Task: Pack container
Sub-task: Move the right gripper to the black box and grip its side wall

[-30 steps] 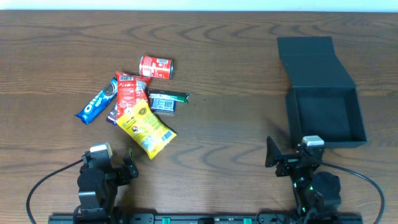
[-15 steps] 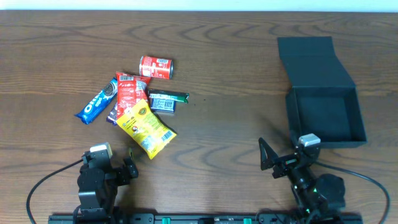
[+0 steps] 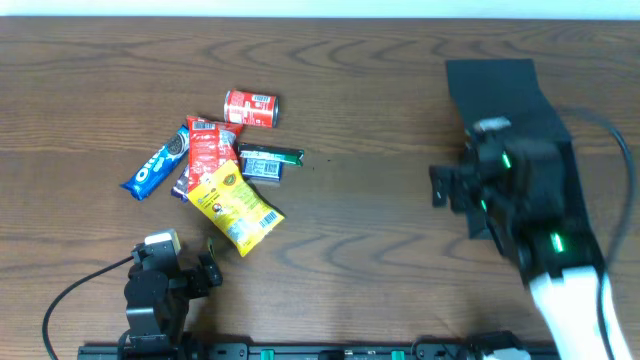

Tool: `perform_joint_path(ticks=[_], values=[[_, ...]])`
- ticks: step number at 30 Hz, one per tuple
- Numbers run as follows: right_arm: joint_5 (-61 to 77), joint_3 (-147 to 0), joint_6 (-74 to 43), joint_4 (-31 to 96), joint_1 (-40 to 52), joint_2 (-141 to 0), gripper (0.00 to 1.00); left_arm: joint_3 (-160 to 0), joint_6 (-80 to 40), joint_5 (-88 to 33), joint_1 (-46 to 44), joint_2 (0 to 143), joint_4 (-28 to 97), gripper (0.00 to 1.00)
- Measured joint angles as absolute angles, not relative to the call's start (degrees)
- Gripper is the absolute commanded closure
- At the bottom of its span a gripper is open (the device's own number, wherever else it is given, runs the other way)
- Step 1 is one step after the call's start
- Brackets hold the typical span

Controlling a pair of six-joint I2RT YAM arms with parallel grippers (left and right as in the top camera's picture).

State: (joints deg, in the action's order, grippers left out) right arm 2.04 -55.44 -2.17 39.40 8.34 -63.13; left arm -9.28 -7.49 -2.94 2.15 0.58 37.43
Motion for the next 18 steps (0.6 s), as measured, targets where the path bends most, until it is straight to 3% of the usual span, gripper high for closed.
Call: perform_joint_path(ticks=[8, 18], values=[[1.67, -58.11, -2.61, 38.63, 6.13, -83.81, 0.01, -9.28, -7.49, -2.94, 2.15, 0.58, 37.41, 0.04], [1.34, -58.11, -4.16, 38.59, 1.10, -87.48, 0.01, -9.28, -7.51, -2.94, 2.15, 0.58, 37.43, 0.04]])
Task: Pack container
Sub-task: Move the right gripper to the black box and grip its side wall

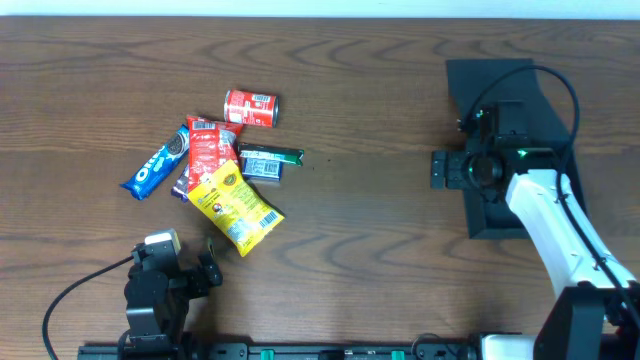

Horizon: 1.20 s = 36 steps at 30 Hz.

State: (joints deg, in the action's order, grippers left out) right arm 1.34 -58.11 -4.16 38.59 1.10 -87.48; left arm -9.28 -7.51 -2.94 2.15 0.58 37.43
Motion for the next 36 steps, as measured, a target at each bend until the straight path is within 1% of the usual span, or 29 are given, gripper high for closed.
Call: perform_joint_path(ticks=[2, 4, 5, 8, 9, 10, 11, 12, 17, 20, 24, 28, 30, 36], values=[[1.26, -58.11, -3.70, 38.39, 0.10, -87.48, 0.02, -9.28, -7.49, -2.94, 2.15, 0.58, 37.43, 0.04], [1.32, -58.11, -2.59, 38.11, -0.97, -87.74, 0.11, -9.28, -7.49, -2.94, 2.15, 0.58, 37.43, 0.05], [1.52, -58.11, -1.56, 38.09, -1.45, -88.18, 0.26, -9.28, -7.49, -2.94, 2.15, 0.58, 37.41, 0.04], [1.72, -58.13, 1.10, 37.85, -1.69, -90.17, 0.61, -9.28, -7.49, -2.94, 2.15, 0.58, 37.43, 0.04], [1.72, -58.13, 1.48, 37.65, -1.69, -91.29, 0.76, -9.28, -7.49, -2.94, 2.15, 0.58, 37.43, 0.05], [1.56, -58.13, 2.13, 37.39, -1.69, -92.29, 0.89, -9.30, -7.49, -2.94, 2.15, 0.58, 37.43, 0.04], [1.39, -58.15, 2.35, 37.19, -1.76, -93.43, 0.95, -9.30, -7.49, -2.94, 2.15, 0.58, 37.43, 0.05], [1.56, -58.15, 2.63, 37.08, -1.83, -94.45, 0.98, -9.28, -7.49, -2.96, 2.15, 0.58, 37.41, 0.04], [3.81, -58.39, 2.48, 35.73, -1.83, -96.20, 0.99, -9.28, -7.49, -2.96, 2.15, 0.58, 37.43, 0.04], [4.95, -58.39, 0.34, 33.17, -1.15, -96.71, 0.99, -9.28, -7.49, -2.94, 2.15, 0.58, 37.43, 0.05], [5.15, -58.39, -5.98, 28.25, 2.15, -97.08, 0.98, -9.30, -7.49, -2.94, 2.15, 0.58, 37.43, 0.04], [5.17, -59.44, -10.37, 26.00, 7.25, -97.30, 0.98, -9.28, -7.49, -2.94, 2.15, 0.58, 37.43, 0.05], [5.30, -61.93, -12.27, 26.02, 10.00, -98.35, 0.99, -9.28, -7.49, -2.94, 2.15, 0.58, 37.43, 0.04], [6.13, -77.21, -16.64, 30.61, 16.99, -107.79, 0.98, -9.30, -7.49, -2.96, 2.15, 0.58, 37.45, 0.04]])
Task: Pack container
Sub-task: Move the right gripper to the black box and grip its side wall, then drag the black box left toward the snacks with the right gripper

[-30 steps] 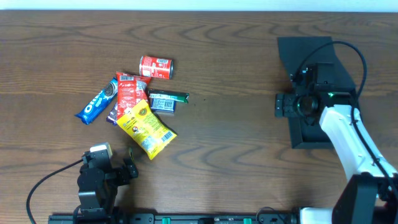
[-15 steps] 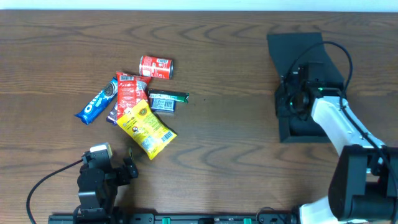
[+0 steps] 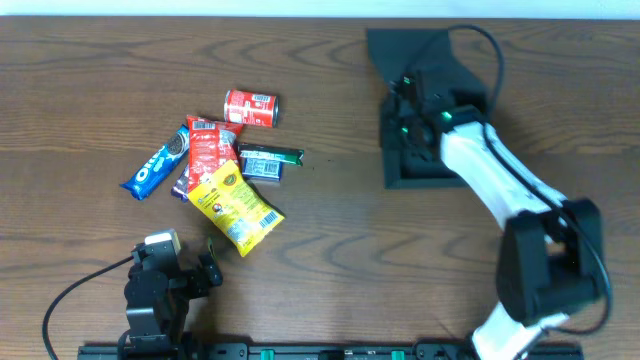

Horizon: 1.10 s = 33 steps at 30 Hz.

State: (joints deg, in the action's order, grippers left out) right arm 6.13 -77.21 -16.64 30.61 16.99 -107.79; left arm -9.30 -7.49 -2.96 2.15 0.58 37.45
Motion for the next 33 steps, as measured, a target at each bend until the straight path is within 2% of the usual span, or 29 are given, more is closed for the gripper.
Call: perform_joint_path(ticks=[6, 11, 28, 29, 30, 31, 32, 33], values=[[4.80, -92.01, -23.31, 36.82, 23.70, -118.13, 0.98, -9.28, -7.49, -2.94, 2.15, 0.58, 37.41, 0.04], [2.94, -98.56, -28.21, 39.29, 29.15, -122.41, 0.99, -9.28, -7.49, -2.94, 2.15, 0.58, 37.43, 0.04], [-1.61, -99.81, -37.43, 39.64, 35.48, -124.29, 0.98, -9.28, -7.51, -2.94, 2.15, 0.58, 37.43, 0.05], [-1.78, -99.81, -37.56, 39.66, 35.62, -124.29, 0.86, -9.28, -7.49, -2.94, 2.15, 0.58, 37.43, 0.05], [-1.93, -99.81, -38.17, 39.64, 35.66, -124.29, 0.56, -9.28, -7.49, -2.96, 2.15, 0.58, 37.43, 0.05], [-1.83, -99.81, -38.22, 39.62, 35.70, -124.29, 0.16, -9.28, -7.49, -2.94, 2.15, 0.58, 37.43, 0.05], [-1.87, -99.81, -38.50, 39.64, 35.70, -124.29, 0.01, -9.28, -7.49, -2.94, 2.15, 0.58, 37.43, 0.05], [-1.87, -99.90, -38.52, 39.79, 35.70, -124.29, 0.01, -9.28, -7.51, -2.96, 2.15, 0.58, 37.43, 0.05]])
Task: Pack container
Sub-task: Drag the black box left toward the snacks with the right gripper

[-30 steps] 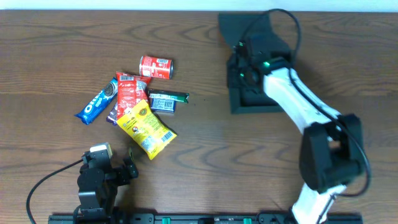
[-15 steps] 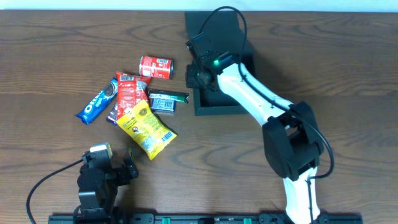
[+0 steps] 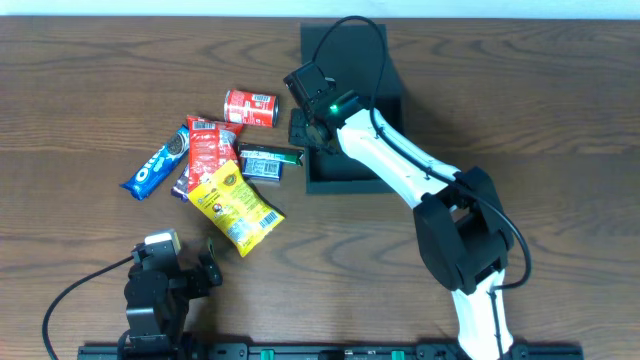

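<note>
A black container (image 3: 352, 160) with its lid flipped open behind it sits at the top middle of the table. My right gripper (image 3: 305, 128) is at the container's left wall and appears shut on it. To the left lies a snack pile: a red can (image 3: 250, 107), a blue Oreo pack (image 3: 157, 162), a red wrapper (image 3: 207, 147), a yellow packet (image 3: 236, 205) and a dark green bar (image 3: 268, 160). My left gripper (image 3: 210, 268) rests at the front left, apart from the snacks, with no gap showing between its fingers.
The right arm (image 3: 420, 185) stretches diagonally from the front right across the container's front right corner. A cable (image 3: 70, 290) loops by the left arm's base. The wooden table (image 3: 560, 120) is bare wood on the right.
The right gripper and the black container have both moved further left. The container's left wall now lies just right of the red can and the green bar. The snacks and left arm are unchanged.
The container stood at the far right with my right gripper over its left side. Then the gripper was at the left wall. Later the container lay right of the middle, and now at the top middle beside the snacks. The left arm stayed still.
</note>
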Tool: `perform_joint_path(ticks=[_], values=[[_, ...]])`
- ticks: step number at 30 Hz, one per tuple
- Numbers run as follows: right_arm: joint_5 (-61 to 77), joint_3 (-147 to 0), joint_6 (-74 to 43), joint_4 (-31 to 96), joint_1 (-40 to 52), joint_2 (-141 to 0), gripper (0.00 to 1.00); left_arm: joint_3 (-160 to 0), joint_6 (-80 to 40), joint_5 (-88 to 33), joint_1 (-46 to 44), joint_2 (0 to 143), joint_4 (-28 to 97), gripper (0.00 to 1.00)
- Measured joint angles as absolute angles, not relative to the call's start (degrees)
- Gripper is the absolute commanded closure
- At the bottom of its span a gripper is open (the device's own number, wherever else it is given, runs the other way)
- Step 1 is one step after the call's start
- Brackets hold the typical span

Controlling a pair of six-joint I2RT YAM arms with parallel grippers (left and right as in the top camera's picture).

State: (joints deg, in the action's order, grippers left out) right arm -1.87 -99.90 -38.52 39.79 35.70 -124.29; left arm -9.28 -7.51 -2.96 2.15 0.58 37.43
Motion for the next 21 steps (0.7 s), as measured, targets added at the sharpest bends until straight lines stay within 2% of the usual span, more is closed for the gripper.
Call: perform_joint_path(ticks=[6, 15, 21], values=[[-2.02, -104.44, -36.51, 45.95, 35.59, -124.29, 0.01, -9.28, -7.49, -2.94, 2.15, 0.58, 37.41, 0.04], [-7.53, -113.82, -26.46, 50.19, 35.27, -120.81, 0.01, -9.28, -7.49, -2.94, 2.15, 0.58, 37.41, 0.05], [-10.85, -114.83, -19.33, 55.13, 30.28, -113.89, 0.01, -9.28, -7.51, -2.94, 2.15, 0.58, 37.41, 0.05]])
